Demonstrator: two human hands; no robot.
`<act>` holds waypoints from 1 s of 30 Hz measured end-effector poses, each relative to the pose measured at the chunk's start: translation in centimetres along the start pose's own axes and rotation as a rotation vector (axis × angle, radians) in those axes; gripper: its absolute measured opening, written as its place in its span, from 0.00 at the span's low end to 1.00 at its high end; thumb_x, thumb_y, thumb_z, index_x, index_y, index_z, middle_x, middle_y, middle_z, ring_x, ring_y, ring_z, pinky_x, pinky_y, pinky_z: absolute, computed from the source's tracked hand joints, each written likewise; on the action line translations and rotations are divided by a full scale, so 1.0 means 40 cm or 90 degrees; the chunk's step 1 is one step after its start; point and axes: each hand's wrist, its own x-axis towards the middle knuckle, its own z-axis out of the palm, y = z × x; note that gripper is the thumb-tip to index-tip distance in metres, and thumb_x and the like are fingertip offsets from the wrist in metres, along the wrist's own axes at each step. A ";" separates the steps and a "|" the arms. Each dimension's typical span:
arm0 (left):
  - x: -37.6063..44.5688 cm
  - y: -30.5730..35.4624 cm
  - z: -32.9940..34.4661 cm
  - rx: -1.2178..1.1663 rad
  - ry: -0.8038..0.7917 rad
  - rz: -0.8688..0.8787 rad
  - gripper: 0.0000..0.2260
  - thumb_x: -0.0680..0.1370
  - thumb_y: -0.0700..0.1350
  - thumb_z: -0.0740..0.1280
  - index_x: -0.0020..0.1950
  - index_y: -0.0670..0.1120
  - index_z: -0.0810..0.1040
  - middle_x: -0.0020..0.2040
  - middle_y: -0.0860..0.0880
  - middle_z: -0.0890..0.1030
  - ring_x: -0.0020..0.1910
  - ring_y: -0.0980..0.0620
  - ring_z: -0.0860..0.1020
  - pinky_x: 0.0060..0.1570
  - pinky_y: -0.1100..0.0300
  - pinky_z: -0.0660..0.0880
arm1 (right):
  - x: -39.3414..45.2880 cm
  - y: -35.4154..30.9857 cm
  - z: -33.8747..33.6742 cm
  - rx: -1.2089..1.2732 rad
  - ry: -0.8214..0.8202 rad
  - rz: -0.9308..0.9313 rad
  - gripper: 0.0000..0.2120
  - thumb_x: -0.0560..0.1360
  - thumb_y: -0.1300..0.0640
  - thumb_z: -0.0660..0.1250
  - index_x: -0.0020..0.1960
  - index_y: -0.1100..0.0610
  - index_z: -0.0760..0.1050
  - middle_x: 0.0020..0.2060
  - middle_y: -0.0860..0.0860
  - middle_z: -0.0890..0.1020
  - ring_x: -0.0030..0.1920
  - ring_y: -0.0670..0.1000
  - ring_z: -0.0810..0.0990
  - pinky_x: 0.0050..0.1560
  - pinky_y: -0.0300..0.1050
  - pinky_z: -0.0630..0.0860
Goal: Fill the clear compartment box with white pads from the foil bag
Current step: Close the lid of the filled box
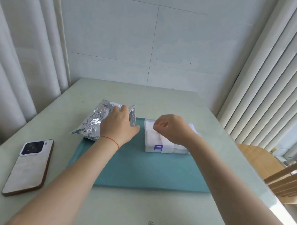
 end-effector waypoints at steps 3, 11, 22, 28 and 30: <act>0.002 -0.038 -0.017 0.145 -0.178 -0.034 0.24 0.71 0.53 0.69 0.63 0.45 0.68 0.54 0.46 0.75 0.51 0.43 0.77 0.43 0.56 0.71 | 0.035 -0.032 0.020 0.040 0.025 -0.008 0.08 0.76 0.54 0.64 0.51 0.53 0.81 0.46 0.46 0.83 0.49 0.48 0.80 0.49 0.42 0.77; 0.066 -0.094 -0.098 0.000 0.160 0.104 0.03 0.76 0.40 0.61 0.43 0.47 0.71 0.39 0.50 0.74 0.42 0.42 0.74 0.34 0.56 0.64 | 0.142 -0.049 0.041 0.061 0.102 -0.050 0.27 0.75 0.66 0.62 0.72 0.52 0.64 0.61 0.54 0.70 0.51 0.50 0.73 0.53 0.43 0.71; 0.109 -0.182 -0.076 -0.257 0.152 0.105 0.03 0.78 0.42 0.67 0.48 0.45 0.80 0.41 0.50 0.80 0.43 0.48 0.77 0.45 0.56 0.71 | 0.197 0.007 0.001 0.125 0.111 -0.005 0.08 0.75 0.65 0.67 0.43 0.53 0.79 0.33 0.48 0.82 0.32 0.49 0.81 0.33 0.41 0.76; 0.113 -0.219 -0.066 -0.387 0.070 -0.095 0.10 0.68 0.47 0.78 0.44 0.46 0.81 0.36 0.50 0.80 0.36 0.52 0.75 0.37 0.62 0.69 | 0.199 0.021 0.005 0.167 0.196 0.044 0.09 0.76 0.65 0.65 0.41 0.53 0.77 0.38 0.52 0.83 0.35 0.54 0.83 0.40 0.53 0.80; 0.108 -0.219 -0.067 -0.481 0.102 -0.147 0.08 0.68 0.45 0.78 0.42 0.44 0.82 0.35 0.46 0.80 0.32 0.51 0.74 0.36 0.61 0.73 | 0.203 0.021 0.003 0.091 0.203 0.062 0.07 0.75 0.63 0.65 0.42 0.54 0.79 0.42 0.53 0.83 0.42 0.57 0.83 0.41 0.45 0.76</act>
